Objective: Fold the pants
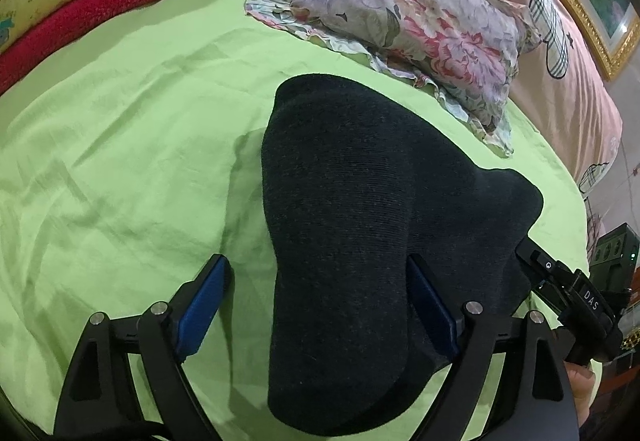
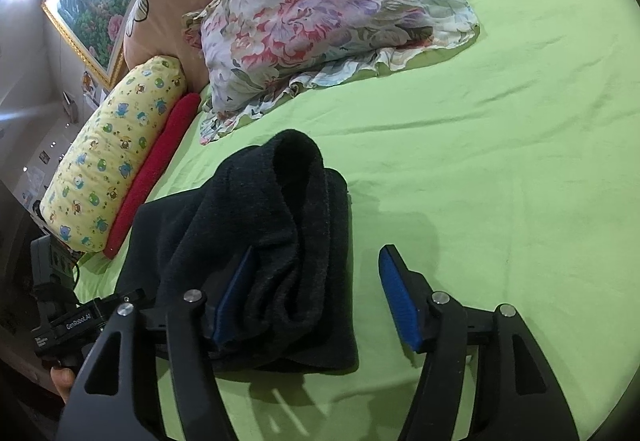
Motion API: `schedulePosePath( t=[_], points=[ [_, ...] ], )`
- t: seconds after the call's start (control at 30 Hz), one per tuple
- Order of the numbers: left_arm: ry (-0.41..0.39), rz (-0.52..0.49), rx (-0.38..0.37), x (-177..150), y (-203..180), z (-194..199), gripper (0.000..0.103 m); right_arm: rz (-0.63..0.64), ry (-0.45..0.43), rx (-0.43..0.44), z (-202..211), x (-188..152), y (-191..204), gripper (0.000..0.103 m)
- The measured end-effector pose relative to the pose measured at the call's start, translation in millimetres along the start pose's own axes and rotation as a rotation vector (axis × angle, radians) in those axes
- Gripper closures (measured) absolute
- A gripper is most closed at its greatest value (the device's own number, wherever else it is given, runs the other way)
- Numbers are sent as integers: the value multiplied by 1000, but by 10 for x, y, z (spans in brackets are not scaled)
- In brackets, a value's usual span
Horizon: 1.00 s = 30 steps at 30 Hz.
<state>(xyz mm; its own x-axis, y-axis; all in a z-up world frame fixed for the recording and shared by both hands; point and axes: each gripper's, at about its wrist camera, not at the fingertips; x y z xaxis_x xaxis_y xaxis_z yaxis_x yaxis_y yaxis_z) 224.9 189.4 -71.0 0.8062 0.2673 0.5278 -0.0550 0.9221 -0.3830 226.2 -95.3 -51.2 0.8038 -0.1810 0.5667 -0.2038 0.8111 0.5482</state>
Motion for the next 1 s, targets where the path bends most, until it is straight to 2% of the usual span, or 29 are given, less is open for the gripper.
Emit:
schedulePosePath(
  t=[0.27, 0.43, 0.47, 0.53, 0.67, 0.87, 1.0],
  points=[
    [-38, -26, 69, -104, -60, 299, 14, 37, -26, 9, 252, -61, 174, 37],
    [-75, -53, 114, -283, -78, 550, 11, 130, -82, 12, 577, -254, 379, 37],
    [-89, -66, 125, -337, -83, 596, 11, 145, -91, 19, 620, -289, 405, 36],
    [-108, -88, 144, -425, -82, 651, 11, 212, -131, 21, 752, -418, 509, 26],
    [-140, -196, 215, -661, -178, 707, 11, 337, -147, 9, 825, -616, 681, 18],
    [-151, -358, 362, -969, -392, 620, 11, 377, -105, -19, 723, -785, 750, 18],
    [-135, -398, 358, -1046, -450, 589, 11, 369, -99, -28, 675, -866, 741, 18]
  ],
)
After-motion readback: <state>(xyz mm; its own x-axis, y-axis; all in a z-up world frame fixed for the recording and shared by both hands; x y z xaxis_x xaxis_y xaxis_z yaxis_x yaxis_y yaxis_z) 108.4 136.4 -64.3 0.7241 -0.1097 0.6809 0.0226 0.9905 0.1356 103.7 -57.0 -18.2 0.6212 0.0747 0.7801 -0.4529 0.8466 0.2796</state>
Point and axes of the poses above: each gripper's, at about its wrist camera, not at the fingertips, and z roughly against the way its jaws point, y to its left, x to its top, and after that the axes turned 1 degree about -x, right-handed
